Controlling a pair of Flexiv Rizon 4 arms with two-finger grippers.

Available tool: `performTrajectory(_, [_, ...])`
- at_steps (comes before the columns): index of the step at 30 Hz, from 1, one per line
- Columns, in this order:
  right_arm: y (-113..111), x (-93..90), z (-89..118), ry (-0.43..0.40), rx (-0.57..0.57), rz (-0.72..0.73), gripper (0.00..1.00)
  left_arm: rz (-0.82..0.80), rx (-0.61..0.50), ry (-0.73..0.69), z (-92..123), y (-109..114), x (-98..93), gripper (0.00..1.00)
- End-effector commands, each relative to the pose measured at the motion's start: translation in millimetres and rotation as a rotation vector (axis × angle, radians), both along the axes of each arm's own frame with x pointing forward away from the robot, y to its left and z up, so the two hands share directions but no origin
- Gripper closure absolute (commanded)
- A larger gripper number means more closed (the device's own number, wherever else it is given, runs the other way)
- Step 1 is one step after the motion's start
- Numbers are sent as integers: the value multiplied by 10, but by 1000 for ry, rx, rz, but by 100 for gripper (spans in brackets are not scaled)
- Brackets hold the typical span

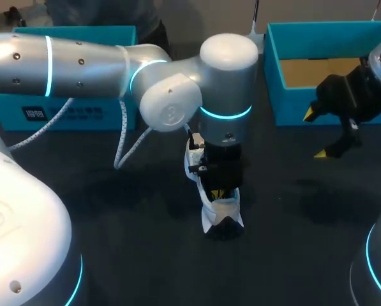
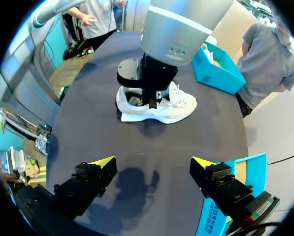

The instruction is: Take the shoe out of the shoebox, open the shoe tongue, remove and reinsert the insole, then place the shoe into the shoebox

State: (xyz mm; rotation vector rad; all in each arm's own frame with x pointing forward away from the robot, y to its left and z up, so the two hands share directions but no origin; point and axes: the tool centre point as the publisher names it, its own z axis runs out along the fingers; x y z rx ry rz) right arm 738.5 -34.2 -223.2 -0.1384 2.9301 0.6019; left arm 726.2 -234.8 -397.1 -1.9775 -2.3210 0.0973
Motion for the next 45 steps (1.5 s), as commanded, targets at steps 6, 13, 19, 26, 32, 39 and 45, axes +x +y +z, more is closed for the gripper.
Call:
performTrajectory(6, [5, -8, -9, -2, -3, -2, 0, -25, -17, 39, 368, -17, -31, 100])
performTrajectory(13, [5, -8, -9, -2, -3, -2, 0, -75, -18, 132, 344, -76, -178, 100])
performTrajectory(19, [5, -8, -9, -2, -3, -2, 0, -80, -44, 197, 146, -124, -264, 100])
performTrajectory(26, [5, -8, -9, -2, -3, -2, 0, -105, -24, 182, -81, -135, -358, 100])
performTrajectory(32, [5, -8, -9, -2, -3, -2, 0, -100, -23, 179, -236, -125, -367, 100])
performTrajectory(39, [5, -8, -9, -2, -3, -2, 0, -88, -27, 110, 0, -30, -289, 100])
performTrajectory(45, [5, -8, -9, -2, -3, -2, 0, -88, -18, 5, 281, 20, -182, 100])
